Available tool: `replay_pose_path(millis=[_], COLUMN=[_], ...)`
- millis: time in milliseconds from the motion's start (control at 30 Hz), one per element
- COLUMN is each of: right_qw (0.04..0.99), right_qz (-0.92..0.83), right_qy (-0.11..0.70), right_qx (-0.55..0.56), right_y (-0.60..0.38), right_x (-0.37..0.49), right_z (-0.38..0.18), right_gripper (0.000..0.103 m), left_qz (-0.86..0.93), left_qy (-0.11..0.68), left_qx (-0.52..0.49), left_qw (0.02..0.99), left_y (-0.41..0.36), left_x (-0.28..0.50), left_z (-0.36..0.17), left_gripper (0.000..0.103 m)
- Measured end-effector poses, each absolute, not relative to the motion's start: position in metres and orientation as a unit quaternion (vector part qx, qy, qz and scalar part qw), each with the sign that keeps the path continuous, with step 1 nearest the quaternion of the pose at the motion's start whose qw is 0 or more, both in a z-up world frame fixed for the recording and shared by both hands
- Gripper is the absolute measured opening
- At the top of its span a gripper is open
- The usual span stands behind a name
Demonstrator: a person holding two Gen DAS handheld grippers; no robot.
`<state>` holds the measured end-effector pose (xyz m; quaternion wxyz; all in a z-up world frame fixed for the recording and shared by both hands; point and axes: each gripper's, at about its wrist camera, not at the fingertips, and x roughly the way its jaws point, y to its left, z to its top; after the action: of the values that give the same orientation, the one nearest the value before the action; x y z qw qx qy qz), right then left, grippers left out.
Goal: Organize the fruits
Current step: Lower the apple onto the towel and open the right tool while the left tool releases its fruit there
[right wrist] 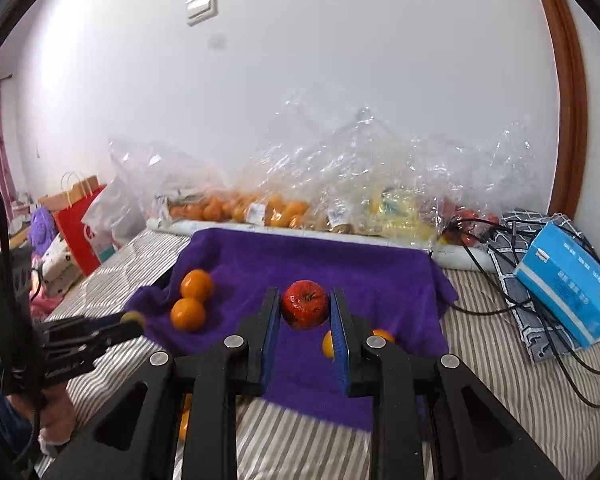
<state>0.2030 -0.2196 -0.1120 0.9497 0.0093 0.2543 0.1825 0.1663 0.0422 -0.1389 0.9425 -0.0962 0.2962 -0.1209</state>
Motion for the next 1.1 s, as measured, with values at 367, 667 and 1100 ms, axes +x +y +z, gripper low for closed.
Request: replay_pose_path(millis=[367,667,1100], right_qw=[0.936,0.919,0.919], right_qz=[0.165,0.149,0.155], right_qy=[0.312,0.364,0.362], right_qx=[0.002,-0.004,0.000], right_y=[-0.228,-0.227,-0.225], right_x=[0.219,0.235,0.231], right_z=[-0.154,-0.177,-0.173], right_gripper=[0.024,0.024,0.033], left_qz=[-0.128,-0.128,-0.119], left_qy=[0.294,0.292,0.313], left_qx=[-0.083,-0.079,-0.084], left_qw=[0.943,0.945,0.938], left_y=[0.036,0.035,0.038], left_x=[0.165,0.163,0.172], left_z=[-0.139,-0.139,-0.144], left_gripper=[0.026,0.026,0.026])
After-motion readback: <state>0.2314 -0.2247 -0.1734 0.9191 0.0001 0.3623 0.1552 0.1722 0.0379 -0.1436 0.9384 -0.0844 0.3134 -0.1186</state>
